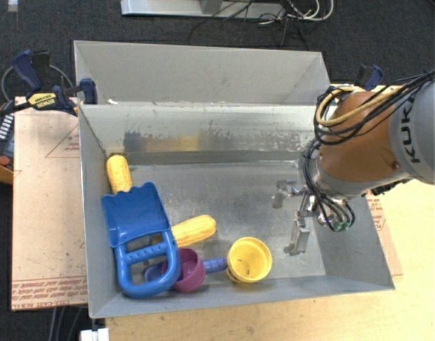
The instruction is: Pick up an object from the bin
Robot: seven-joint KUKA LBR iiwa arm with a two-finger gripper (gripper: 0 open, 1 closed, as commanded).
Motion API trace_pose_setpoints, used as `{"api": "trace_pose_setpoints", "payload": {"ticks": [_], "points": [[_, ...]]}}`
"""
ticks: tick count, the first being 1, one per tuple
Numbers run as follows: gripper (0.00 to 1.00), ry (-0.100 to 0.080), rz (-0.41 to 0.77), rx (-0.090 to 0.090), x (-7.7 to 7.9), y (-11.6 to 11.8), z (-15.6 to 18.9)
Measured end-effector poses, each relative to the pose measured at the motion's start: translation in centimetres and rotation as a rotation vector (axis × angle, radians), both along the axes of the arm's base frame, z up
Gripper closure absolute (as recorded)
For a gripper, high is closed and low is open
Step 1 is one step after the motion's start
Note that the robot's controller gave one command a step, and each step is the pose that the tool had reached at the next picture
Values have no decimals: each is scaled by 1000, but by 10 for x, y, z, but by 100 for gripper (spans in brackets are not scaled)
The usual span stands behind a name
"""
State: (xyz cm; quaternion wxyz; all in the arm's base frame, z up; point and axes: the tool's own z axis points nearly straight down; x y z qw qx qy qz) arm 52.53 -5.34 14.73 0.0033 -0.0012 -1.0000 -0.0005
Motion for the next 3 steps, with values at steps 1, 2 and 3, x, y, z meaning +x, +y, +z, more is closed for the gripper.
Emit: {"api": "trace_pose_setpoints", "payload": {"ticks": [1,2,3], "points": [[0,-7,2,-1,2,0,5],[0,-1,272,4,-27,75,-77],[0,-11,55,1,-31,73,-21]]}}
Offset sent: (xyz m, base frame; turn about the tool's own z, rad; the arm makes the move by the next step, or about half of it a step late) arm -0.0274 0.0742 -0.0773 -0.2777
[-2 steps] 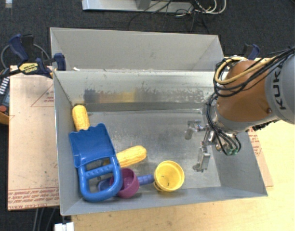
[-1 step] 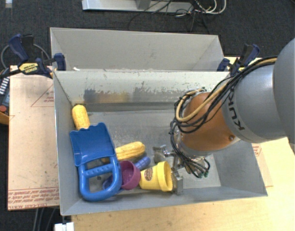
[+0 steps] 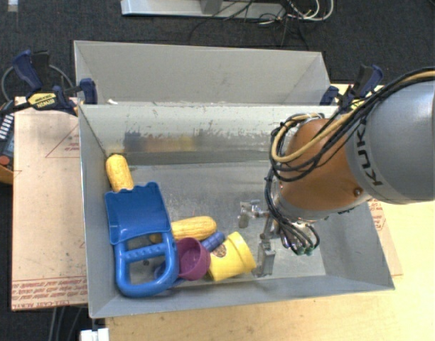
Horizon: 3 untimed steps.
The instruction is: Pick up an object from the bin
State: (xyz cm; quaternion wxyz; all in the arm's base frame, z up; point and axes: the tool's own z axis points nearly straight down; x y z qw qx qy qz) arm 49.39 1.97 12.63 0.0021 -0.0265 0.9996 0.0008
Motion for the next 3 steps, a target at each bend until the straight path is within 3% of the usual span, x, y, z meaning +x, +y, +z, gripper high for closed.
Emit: {"api": "trace_pose_setpoints", "payload": {"ticks": [1,2,3], "points": [[0,4,522,3,-11,85,-24],[0,-16,402,-1,-4,45,-55],[100,3,658,4,33,118,-57]]}}
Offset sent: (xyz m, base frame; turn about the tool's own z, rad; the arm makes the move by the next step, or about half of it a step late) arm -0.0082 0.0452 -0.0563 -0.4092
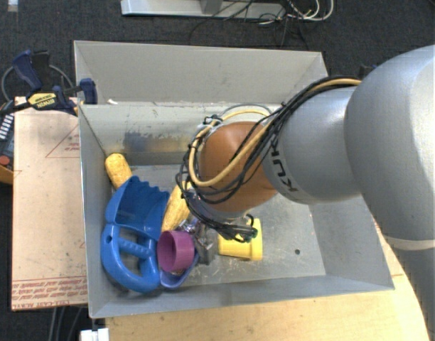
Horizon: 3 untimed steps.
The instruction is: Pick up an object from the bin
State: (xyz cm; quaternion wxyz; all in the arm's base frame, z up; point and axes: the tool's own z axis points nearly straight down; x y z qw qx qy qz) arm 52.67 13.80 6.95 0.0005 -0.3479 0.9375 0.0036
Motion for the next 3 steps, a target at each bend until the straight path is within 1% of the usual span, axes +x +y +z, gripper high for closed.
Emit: {"api": "trace_pose_setpoints", "payload": {"ticks": [3], "points": [[100,3,-1,-1,-1,0,7]]}}
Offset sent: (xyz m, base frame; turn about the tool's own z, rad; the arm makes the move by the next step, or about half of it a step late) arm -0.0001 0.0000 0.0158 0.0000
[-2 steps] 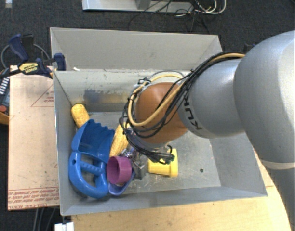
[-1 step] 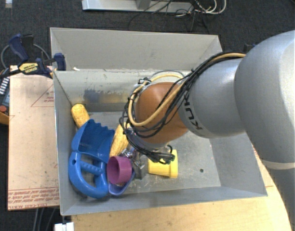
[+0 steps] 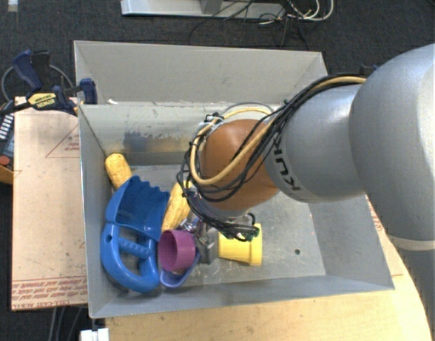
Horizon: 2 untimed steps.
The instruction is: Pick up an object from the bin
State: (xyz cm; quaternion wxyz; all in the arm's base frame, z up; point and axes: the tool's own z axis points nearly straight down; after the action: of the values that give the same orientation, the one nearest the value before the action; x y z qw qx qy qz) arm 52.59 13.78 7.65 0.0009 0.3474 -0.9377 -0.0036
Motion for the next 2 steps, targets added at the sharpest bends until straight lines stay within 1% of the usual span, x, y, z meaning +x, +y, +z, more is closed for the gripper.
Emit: {"api": "trace_pose_setpoints", "payload": {"ticks": [1,2], "points": [[100,-3,-1,1,1,0,8],[100,-1,-2,1,0,1,17]]}}
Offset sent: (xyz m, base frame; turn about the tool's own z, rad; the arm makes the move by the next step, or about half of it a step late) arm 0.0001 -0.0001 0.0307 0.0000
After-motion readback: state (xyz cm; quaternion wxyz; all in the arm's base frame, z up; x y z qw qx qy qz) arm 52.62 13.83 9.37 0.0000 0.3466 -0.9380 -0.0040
